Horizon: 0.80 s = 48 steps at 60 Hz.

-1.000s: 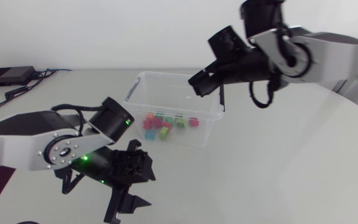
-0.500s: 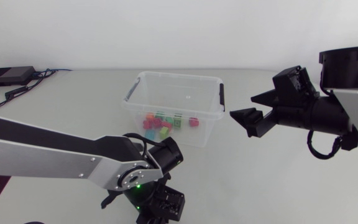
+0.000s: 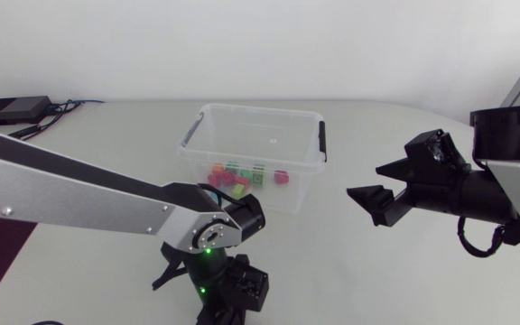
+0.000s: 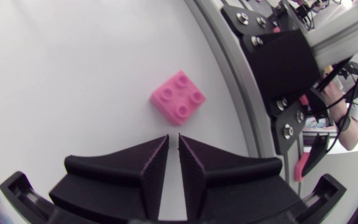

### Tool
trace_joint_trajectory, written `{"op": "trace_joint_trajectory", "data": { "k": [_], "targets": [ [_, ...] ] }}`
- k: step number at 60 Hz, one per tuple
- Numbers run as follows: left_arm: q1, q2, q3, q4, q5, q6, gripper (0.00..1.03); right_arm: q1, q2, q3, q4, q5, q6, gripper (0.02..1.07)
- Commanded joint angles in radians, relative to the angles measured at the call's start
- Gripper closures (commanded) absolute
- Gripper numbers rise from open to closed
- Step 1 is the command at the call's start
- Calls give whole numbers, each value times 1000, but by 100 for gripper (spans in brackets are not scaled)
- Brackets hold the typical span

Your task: Pick up the duplo bricks and place them in the container

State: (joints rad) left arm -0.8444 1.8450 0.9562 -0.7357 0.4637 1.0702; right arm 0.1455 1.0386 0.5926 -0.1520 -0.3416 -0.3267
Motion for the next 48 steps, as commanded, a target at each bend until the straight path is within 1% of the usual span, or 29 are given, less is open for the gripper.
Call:
{"op": "trace_joint_trajectory", "data": {
  "k": [1, 3, 7, 9, 12, 16, 20, 23, 26, 27, 28, 29, 31, 34, 37, 40, 43, 44, 48],
  "targets": [
    [-4, 30, -40, -76, -11, 71, 87, -29, -5, -25, -3, -14, -34, 6],
    [-27, 31, -47, -103, -11, 82, 87, -40, -5, -25, -1, -23, -35, 6],
    [-65, 37, -54, -100, -11, 73, 87, -64, -3, -31, 0, -39, -41, 6],
    [-84, 34, -54, -80, -11, 59, 88, -69, 0, -34, 0, -39, -48, 6],
    [-85, 33, -54, -59, -11, 53, 89, -81, 3, -42, 3, -45, -55, 6],
    [-62, 34, -42, -24, -11, 20, 89, -106, 6, -47, 3, -63, -69, 6],
    [-53, 5, -77, 78, -11, -9, 89, -124, 11, -47, 3, -74, -80, 6],
    [-28, -1, -86, 159, -11, -49, 89, -136, 17, -45, 3, -85, -83, 6],
    [-13, -3, -88, 193, -11, -56, 89, -136, 21, -45, 3, -86, -84, 6],
    [-7, -4, -97, 228, -11, -59, 89, -136, 21, -45, 3, -86, -84, 6],
    [-4, -6, -100, 242, -11, -62, 89, -136, 21, -45, 3, -86, -84, 6],
    [4, -13, -120, 303, -10, -79, 89, -136, 21, -45, 3, -86, -84, 6],
    [11, -13, -123, 325, -10, -84, 89, -136, 21, -45, 3, -86, -84, 6],
    [27, -17, -131, 392, -10, -127, 88, -138, 21, -47, 2, -86, -84, 6],
    [36, -30, -137, 407, -11, -138, 88, -133, 17, -53, -9, -96, -91, 6],
    [44, -63, -151, 374, -17, -127, 88, -119, 3, -53, -73, -129, -129, 6],
    [64, -104, -171, 358, -50, -115, 88, -93, -12, -50, -143, -152, -153, 6],
    [87, -139, -185, 348, -65, -108, 88, -81, -20, -48, -167, -157, -166, 6],
    [150, -213, -197, 297, -76, -93, 87, -17, -45, -39, -254, -158, -190, 6]
  ]
}}
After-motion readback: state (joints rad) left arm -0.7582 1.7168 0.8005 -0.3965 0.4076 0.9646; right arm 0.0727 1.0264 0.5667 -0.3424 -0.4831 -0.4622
